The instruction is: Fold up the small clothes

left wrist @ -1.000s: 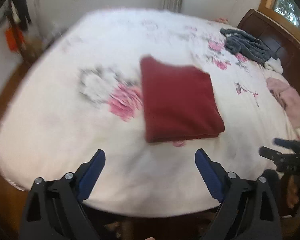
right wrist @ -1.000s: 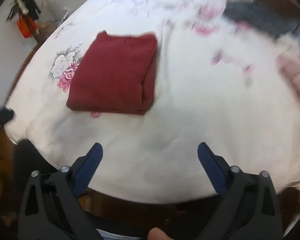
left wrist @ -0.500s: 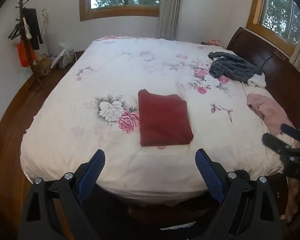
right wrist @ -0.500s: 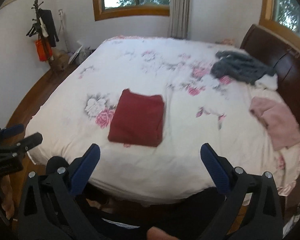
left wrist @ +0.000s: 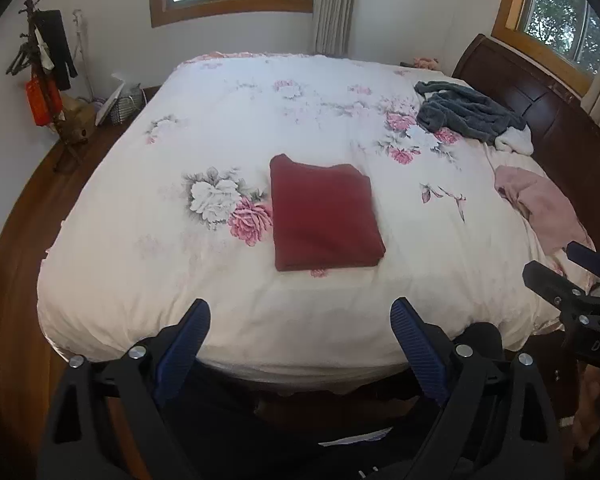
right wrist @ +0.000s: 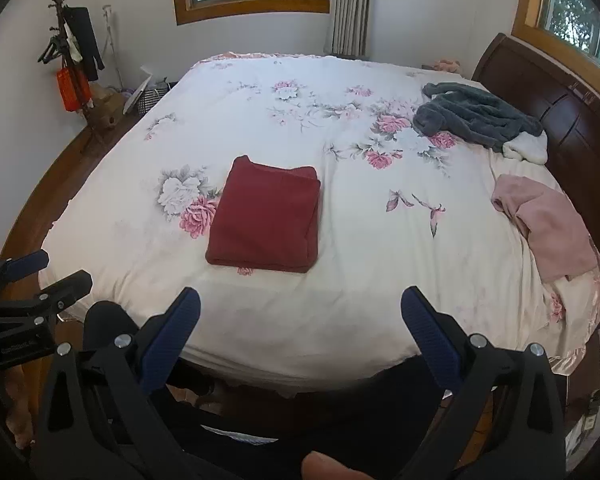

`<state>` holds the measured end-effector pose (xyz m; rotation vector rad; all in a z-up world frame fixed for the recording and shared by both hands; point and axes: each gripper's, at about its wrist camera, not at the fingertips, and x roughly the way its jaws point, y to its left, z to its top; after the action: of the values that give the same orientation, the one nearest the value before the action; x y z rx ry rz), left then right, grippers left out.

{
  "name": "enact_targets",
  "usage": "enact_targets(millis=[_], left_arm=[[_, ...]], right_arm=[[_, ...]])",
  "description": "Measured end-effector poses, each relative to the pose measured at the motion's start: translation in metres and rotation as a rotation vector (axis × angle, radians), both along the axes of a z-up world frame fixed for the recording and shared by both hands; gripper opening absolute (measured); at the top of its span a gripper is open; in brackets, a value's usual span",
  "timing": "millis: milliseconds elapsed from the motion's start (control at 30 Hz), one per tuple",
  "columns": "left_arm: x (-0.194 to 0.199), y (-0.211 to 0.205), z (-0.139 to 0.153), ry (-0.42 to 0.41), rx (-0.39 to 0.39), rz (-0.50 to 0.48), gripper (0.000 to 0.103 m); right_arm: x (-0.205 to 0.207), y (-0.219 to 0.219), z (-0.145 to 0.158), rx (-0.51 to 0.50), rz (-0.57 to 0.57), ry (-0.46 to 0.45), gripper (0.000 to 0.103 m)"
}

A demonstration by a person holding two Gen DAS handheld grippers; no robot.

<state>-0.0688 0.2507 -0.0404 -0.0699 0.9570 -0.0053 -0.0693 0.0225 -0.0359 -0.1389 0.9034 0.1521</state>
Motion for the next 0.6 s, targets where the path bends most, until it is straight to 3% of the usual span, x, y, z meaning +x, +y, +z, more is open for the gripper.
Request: enact_targets(millis=[600], left_arm=[[0.006, 0.003, -0.002, 0.013, 0.002, -0.007, 0.092]], right_arm=[[0.013, -0.001, -0.007, -0.009, -0.015, 0.015, 0.100]])
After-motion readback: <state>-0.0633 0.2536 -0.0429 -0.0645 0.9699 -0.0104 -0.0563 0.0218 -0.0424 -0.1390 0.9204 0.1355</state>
